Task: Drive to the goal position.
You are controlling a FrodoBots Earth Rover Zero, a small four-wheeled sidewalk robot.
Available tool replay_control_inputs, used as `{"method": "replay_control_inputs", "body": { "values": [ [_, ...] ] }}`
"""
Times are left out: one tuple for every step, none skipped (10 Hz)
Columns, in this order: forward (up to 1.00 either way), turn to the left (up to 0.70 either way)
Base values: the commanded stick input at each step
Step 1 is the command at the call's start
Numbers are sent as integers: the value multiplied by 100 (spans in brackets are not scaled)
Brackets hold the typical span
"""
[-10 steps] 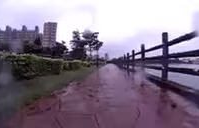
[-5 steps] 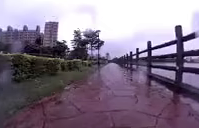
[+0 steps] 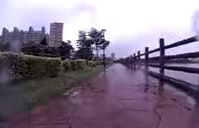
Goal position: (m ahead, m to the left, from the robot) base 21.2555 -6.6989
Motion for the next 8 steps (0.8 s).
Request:
{"method": "replay_control_inputs", "body": {
  "values": [
    [100,0],
    [100,0],
    [100,0],
    [100,0],
    [100,0],
    [100,0],
    [100,0],
    [100,0]
  ]
}}
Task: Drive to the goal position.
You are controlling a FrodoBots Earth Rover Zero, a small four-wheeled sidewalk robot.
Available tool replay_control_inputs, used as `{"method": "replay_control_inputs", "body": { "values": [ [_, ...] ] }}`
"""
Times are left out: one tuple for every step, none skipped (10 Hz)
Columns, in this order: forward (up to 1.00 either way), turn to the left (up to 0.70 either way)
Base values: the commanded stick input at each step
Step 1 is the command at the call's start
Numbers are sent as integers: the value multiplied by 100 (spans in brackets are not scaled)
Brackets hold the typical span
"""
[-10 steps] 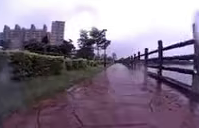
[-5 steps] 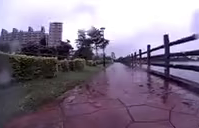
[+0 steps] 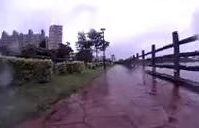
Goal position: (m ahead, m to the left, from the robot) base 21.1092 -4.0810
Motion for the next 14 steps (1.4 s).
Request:
{"method": "replay_control_inputs", "body": {
  "values": [
    [100,0],
    [100,0],
    [100,0],
    [100,0],
    [100,0],
    [100,0],
    [100,0],
    [100,0],
    [100,0],
    [100,0],
    [100,0],
    [100,0],
    [100,0],
    [100,0]
  ]
}}
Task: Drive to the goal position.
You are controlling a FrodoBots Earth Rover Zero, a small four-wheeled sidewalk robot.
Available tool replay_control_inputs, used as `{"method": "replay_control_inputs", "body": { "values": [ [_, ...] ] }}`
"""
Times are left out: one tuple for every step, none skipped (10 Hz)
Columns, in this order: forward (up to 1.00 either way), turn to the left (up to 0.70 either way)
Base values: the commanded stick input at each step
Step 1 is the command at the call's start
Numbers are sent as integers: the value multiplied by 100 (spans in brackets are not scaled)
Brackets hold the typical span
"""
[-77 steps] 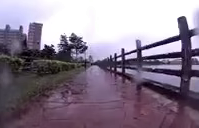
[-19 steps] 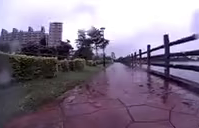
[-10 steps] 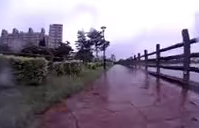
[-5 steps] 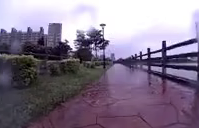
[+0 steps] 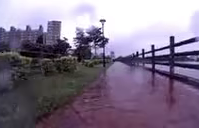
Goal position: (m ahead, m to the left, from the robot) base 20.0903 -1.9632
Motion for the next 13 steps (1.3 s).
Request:
{"method": "replay_control_inputs", "body": {
  "values": [
    [100,0],
    [100,0],
    [100,0],
    [100,0],
    [100,0],
    [100,0],
    [100,0],
    [100,0],
    [100,0],
    [100,0],
    [100,0],
    [100,0],
    [100,0]
  ]
}}
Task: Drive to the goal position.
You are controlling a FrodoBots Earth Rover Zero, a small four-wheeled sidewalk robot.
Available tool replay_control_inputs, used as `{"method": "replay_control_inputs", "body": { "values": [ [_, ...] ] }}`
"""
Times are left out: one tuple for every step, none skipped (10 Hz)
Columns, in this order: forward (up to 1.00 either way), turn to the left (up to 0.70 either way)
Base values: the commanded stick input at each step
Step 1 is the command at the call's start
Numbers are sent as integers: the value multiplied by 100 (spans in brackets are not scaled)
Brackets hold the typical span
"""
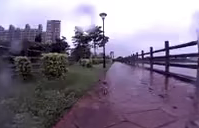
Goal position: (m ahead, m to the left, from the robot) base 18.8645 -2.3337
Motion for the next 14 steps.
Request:
{"method": "replay_control_inputs", "body": {
  "values": [
    [100,-17],
    [100,-40],
    [100,-40],
    [100,-40],
    [100,-40],
    [100,-40],
    [100,-40],
    [100,-40],
    [100,-40],
    [100,-40],
    [100,-40],
    [100,-40],
    [100,-38],
    [100,-4]
  ]
}}
